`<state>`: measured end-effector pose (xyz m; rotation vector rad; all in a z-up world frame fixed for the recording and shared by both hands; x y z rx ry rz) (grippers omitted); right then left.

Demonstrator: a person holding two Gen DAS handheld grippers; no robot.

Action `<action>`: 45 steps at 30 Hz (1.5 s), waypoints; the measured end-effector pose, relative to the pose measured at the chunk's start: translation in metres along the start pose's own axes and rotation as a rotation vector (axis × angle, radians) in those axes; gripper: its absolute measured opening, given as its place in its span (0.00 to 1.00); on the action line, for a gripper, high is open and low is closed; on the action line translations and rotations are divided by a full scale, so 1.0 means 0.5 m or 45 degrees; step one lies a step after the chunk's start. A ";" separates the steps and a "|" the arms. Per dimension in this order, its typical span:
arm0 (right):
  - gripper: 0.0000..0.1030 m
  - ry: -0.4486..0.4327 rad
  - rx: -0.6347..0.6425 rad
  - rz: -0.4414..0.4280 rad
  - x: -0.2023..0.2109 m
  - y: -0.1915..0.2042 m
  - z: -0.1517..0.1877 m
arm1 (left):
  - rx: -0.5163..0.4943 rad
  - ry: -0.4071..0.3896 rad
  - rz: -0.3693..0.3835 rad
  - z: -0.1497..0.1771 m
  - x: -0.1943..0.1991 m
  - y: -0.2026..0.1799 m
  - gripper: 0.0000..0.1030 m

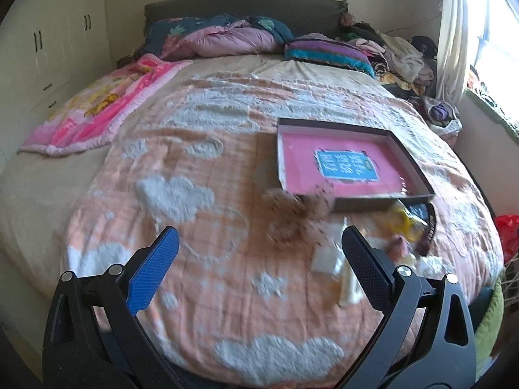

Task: Organize jewelry
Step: 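Grasp the polka-dot hair bow with the left tool while the right tool grasps the earring card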

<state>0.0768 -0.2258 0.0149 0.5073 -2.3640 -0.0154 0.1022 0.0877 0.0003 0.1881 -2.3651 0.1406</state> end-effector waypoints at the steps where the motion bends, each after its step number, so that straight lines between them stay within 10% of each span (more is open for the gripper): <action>1: 0.96 0.002 0.008 -0.003 -0.006 -0.001 -0.011 | -0.005 -0.002 0.013 -0.007 -0.004 0.000 0.91; 16: 0.96 -0.004 -0.097 0.054 -0.126 -0.063 -0.053 | 0.054 0.046 0.163 -0.107 -0.111 -0.043 0.91; 38: 0.96 0.307 -0.137 0.073 -0.288 -0.071 0.143 | 0.099 0.274 0.200 0.002 -0.303 -0.054 0.91; 43: 0.71 0.303 -0.118 0.007 -0.298 -0.055 0.153 | 0.153 0.282 0.222 0.008 -0.325 -0.045 0.89; 45: 0.67 0.288 -0.090 0.011 -0.292 -0.049 0.150 | 0.107 0.281 0.169 0.012 -0.328 -0.052 0.72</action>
Point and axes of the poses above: each gripper's, at about its wrist camera, not at the fingertips, and x roughly against the way its jaws point, y to its left, z to its underside, the point moved 2 cm from there along -x, roughly the way its jaws point, and after that the axes turned 2 degrees about x, right-handed, at the moved point
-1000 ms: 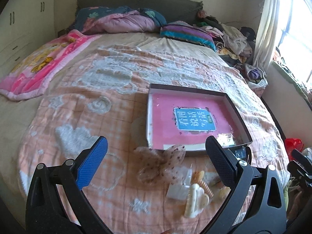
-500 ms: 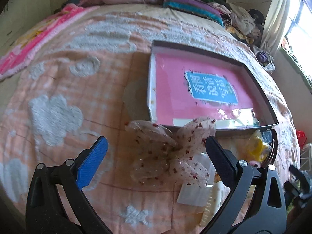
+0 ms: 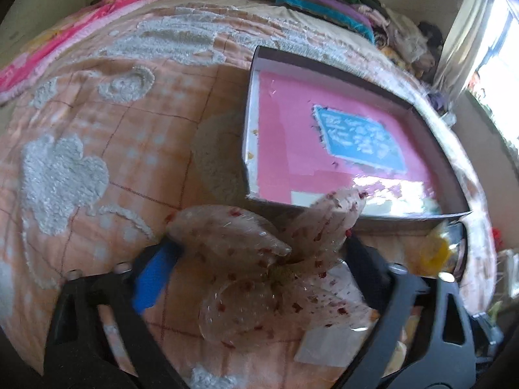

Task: Organize jewelry
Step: 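Grasp the polka-dot hair bow with the left tool while the right tool grasps the earring card, then carry the bow into the pink tray with the left tool while the right tool places the earring card there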

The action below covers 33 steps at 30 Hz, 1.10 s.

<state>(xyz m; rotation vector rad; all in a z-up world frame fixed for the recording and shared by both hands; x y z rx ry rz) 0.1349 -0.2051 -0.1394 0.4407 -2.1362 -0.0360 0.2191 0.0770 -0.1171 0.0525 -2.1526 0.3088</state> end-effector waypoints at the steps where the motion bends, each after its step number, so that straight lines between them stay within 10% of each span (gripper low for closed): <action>1: 0.66 -0.001 0.003 0.000 0.000 0.002 -0.001 | -0.015 -0.005 -0.015 0.000 -0.001 -0.004 0.67; 8: 0.63 -0.022 -0.016 -0.021 0.031 -0.008 0.006 | -0.073 -0.033 0.065 0.012 0.023 -0.016 0.18; 21: 0.63 -0.154 -0.095 -0.004 0.133 -0.075 -0.004 | -0.059 -0.174 0.093 0.016 0.168 0.012 0.14; 33: 0.63 -0.376 -0.053 -0.002 0.237 -0.098 -0.156 | -0.132 -0.292 0.096 -0.067 0.247 -0.020 0.16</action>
Point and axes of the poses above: each gripper's, at about its wrist camera, not at the fingertips, and x roughly against the way its jaws point, y to its left, z to its underside, the point moved 2 cm from there along -x, roughly the way its jaws point, and after that the axes turned 2 degrees about x, right-handed, at the moved point
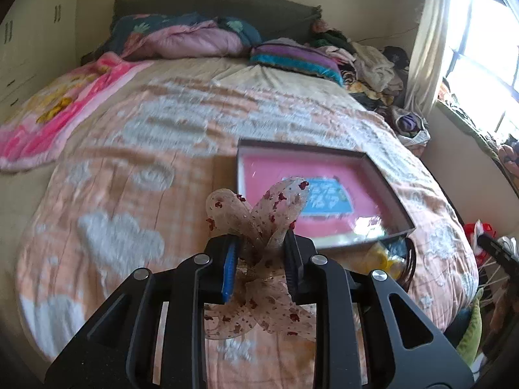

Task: Organize jewelry
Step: 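Carry the bow into the pink tray with the left tool while the right tool places the earring card there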

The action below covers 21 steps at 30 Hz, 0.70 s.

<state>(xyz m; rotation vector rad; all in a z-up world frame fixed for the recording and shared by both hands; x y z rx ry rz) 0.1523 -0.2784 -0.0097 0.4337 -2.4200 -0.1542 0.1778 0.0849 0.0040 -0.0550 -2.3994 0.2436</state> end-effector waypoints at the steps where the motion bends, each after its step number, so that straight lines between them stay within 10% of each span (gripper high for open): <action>1: 0.63 -0.020 0.012 -0.009 0.001 0.005 -0.019 | -0.007 -0.008 0.001 -0.009 0.000 -0.005 0.16; 21: 0.63 -0.043 0.177 -0.099 -0.149 0.096 -0.183 | -0.071 0.068 0.026 -0.087 -0.162 -0.071 0.20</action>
Point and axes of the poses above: each gripper's, at about its wrist camera, not at the fingertips, and x roughly against the way its jaws point, y to its left, z to its underside, the point moved 2 cm from there along -x, roughly the way its jaws point, and after that the axes turned 2 degrees about x, right-handed, at the moved point
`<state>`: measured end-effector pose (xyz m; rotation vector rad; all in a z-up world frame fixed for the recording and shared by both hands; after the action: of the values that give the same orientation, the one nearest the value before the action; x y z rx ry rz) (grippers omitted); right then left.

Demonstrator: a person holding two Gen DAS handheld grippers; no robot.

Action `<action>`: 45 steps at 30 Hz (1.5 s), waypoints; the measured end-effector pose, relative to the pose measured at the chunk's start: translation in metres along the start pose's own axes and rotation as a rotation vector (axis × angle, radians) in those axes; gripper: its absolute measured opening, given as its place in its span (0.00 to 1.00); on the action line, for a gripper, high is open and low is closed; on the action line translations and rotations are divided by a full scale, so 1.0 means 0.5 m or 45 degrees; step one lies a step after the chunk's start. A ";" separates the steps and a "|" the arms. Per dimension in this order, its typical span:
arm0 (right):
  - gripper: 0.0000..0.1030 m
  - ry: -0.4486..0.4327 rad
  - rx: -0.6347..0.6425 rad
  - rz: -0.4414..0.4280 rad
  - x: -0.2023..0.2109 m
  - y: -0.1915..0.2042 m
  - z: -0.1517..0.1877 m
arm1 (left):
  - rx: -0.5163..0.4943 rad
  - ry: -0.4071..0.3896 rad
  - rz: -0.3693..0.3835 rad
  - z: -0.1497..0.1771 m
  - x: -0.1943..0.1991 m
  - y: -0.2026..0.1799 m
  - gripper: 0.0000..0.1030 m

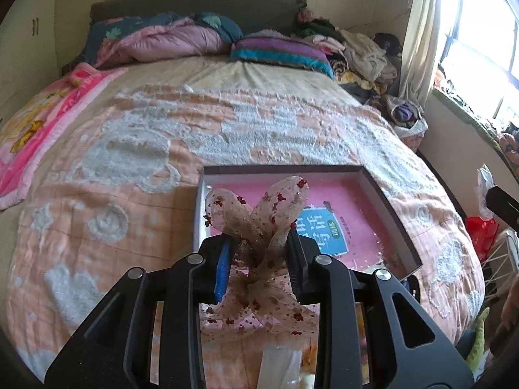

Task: Organize jewelry
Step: 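Carry the bow into the pink tray with the left tool while the right tool places the earring card there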

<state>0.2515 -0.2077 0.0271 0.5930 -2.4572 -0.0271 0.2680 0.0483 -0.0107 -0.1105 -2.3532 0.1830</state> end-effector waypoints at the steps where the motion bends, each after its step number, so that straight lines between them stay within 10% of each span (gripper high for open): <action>1: 0.63 0.019 -0.008 -0.004 -0.019 -0.003 0.004 | -0.004 0.019 0.001 0.005 -0.017 -0.002 0.20; 21: 0.73 0.252 -0.093 0.015 -0.191 -0.038 0.097 | -0.049 0.169 -0.033 0.068 -0.127 -0.011 0.37; 28: 0.89 0.174 -0.138 0.031 -0.128 -0.050 0.090 | -0.037 0.157 -0.053 0.069 -0.113 -0.007 0.47; 36: 0.94 0.064 -0.178 0.085 -0.015 -0.066 0.095 | -0.021 0.095 -0.077 0.057 -0.053 -0.020 0.83; 45: 0.95 -0.034 -0.201 0.082 0.092 -0.058 0.092 | -0.015 -0.028 -0.092 0.035 0.060 -0.030 0.91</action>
<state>0.2046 -0.2586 0.0105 0.4474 -2.4702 -0.2022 0.2340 0.0358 0.0003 -0.0296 -2.3760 0.1356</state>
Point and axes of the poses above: each gripper's, at about its wrist camera, not at the fingertips, and x roughly against the way its jaws point, y to its left, z to its underside, the point moved 2 cm from there along -x, roughly the way its jaws point, and after that the axes turned 2 degrees about x, right-handed, at the moved point
